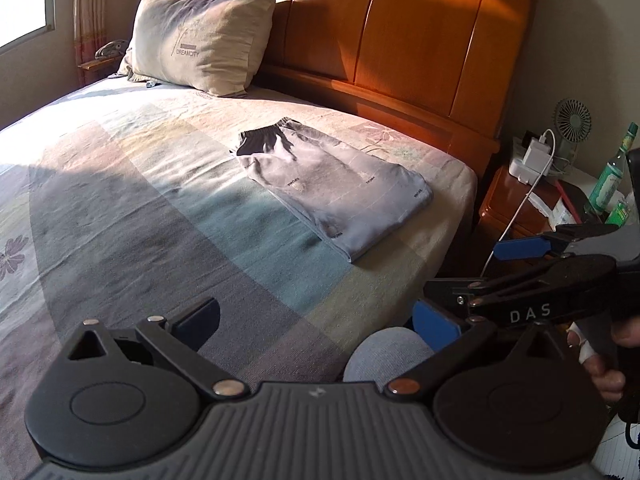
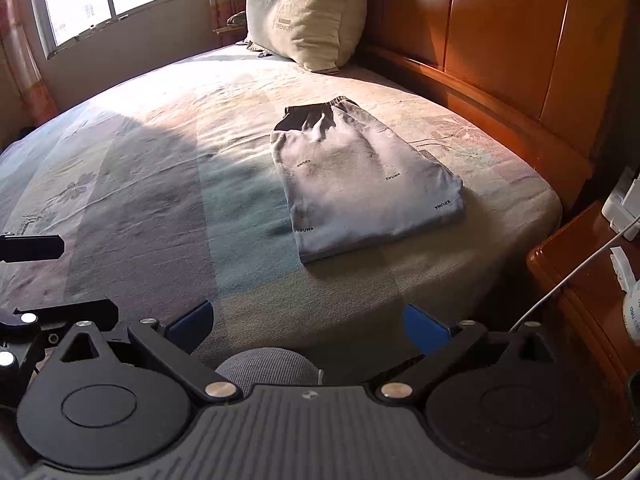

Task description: Fold clothes

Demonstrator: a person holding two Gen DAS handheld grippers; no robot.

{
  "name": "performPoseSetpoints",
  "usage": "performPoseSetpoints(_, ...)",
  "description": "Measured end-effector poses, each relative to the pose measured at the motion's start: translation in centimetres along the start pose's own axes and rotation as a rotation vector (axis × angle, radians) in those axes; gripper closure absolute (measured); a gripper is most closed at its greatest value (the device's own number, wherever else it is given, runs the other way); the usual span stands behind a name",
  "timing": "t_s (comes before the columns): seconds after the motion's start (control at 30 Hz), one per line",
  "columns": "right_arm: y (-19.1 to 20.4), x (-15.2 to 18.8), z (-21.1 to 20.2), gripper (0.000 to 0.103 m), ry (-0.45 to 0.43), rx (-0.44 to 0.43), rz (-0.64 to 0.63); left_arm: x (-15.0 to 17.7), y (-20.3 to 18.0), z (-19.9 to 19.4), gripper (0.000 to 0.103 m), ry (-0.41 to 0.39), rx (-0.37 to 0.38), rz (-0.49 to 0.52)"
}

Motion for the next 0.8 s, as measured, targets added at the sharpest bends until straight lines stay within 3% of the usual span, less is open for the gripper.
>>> performPoseSetpoints(0.3,0.7,0.1,-2.1,0.000,-0.037,0.026,-0.008,0.2,0.2,0.0,0.001,0.031,-0.024,-0.050)
performPoseSetpoints(0.8,0.2,-0.5,-2.0,0.000,-0.037,0.049,0.007,-0.1,1.1,0.6,0.001,0.074,-0.057,-0.091)
Point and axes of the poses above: each gripper's, at about its wrist camera, not at the fingertips, and z roughly the way its jaws point, y to its left, x to its underside, the point moved 2 cm from there along z, roughly the way its jaws point
